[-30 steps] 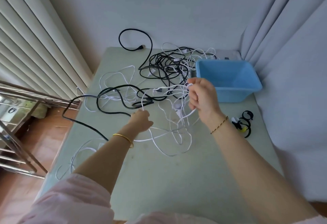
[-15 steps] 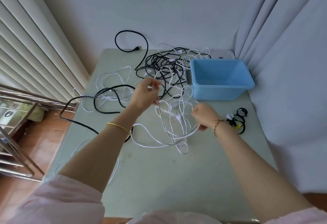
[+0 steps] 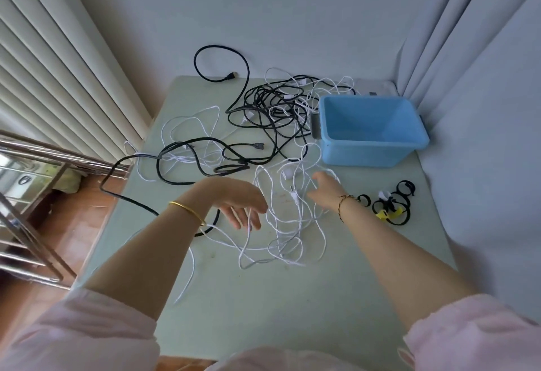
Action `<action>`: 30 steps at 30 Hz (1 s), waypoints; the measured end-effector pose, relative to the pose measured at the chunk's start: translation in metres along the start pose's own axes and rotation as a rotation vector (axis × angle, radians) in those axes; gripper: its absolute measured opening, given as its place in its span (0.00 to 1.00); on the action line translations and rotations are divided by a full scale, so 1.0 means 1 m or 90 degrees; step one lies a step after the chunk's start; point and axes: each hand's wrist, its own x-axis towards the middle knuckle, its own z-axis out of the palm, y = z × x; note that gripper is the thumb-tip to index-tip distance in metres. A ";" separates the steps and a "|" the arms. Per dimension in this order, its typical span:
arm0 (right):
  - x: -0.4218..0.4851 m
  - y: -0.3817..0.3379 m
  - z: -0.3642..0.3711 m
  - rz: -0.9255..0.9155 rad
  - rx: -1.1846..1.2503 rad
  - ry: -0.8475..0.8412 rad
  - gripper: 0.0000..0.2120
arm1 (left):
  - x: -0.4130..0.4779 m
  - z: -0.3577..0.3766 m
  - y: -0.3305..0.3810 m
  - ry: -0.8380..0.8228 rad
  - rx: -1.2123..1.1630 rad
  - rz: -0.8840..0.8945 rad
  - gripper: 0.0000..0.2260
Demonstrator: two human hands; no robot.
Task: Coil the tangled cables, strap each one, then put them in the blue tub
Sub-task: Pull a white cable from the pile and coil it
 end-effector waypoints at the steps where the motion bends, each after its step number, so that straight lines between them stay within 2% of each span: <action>1: 0.003 -0.002 0.001 0.003 0.024 -0.016 0.23 | 0.003 -0.001 0.000 -0.003 0.016 -0.006 0.18; 3: 0.011 -0.004 0.007 0.008 0.063 -0.045 0.27 | 0.011 -0.005 -0.002 0.048 0.043 -0.009 0.22; 5: 0.019 -0.004 0.014 0.003 0.094 -0.076 0.32 | 0.019 -0.010 -0.005 0.152 0.092 0.002 0.25; 9: 0.028 -0.005 0.027 -0.040 0.037 -0.123 0.33 | 0.030 -0.018 -0.003 0.286 0.156 0.025 0.30; 10: 0.031 -0.003 0.030 -0.055 0.024 -0.127 0.32 | 0.034 -0.019 -0.001 0.309 0.140 0.034 0.32; 12: 0.034 0.001 0.031 -0.098 -0.007 -0.149 0.23 | 0.044 -0.023 0.001 0.374 0.070 0.049 0.34; 15: 0.029 0.009 0.027 -0.104 -0.044 -0.307 0.10 | 0.057 -0.028 0.007 0.447 -0.090 0.066 0.31; 17: 0.019 0.014 0.021 -0.069 -0.072 -0.450 0.08 | 0.061 -0.029 0.012 0.435 -0.158 0.063 0.27; 19: 0.011 0.018 0.014 -0.004 -0.080 -0.529 0.08 | 0.062 -0.028 0.015 0.408 -0.138 0.070 0.15; 20: 0.008 0.019 0.008 0.024 -0.077 -0.518 0.09 | 0.060 -0.027 0.016 0.398 -0.113 0.081 0.08; 21: 0.006 0.019 0.002 0.048 -0.064 -0.462 0.09 | 0.060 -0.027 0.016 0.388 -0.101 0.098 0.06; 23: 0.008 0.017 -0.009 0.059 -0.020 -0.242 0.10 | 0.061 -0.026 0.015 0.353 -0.137 0.124 0.08; 25: 0.016 0.013 -0.016 0.009 -0.044 0.037 0.09 | 0.054 -0.025 0.015 0.314 -0.235 0.151 0.09; 26: 0.019 0.010 -0.017 -0.029 -0.081 0.131 0.07 | 0.050 -0.026 0.016 0.298 -0.290 0.172 0.09; 27: 0.022 0.008 -0.017 -0.059 -0.127 0.163 0.08 | 0.046 -0.027 0.016 0.282 -0.336 0.196 0.10; 29: 0.030 0.007 -0.010 -0.049 -0.243 0.047 0.22 | 0.039 -0.029 0.013 0.235 -0.381 0.233 0.14; 30: 0.032 0.009 -0.004 -0.025 -0.282 -0.015 0.25 | 0.036 -0.030 0.012 0.206 -0.368 0.234 0.15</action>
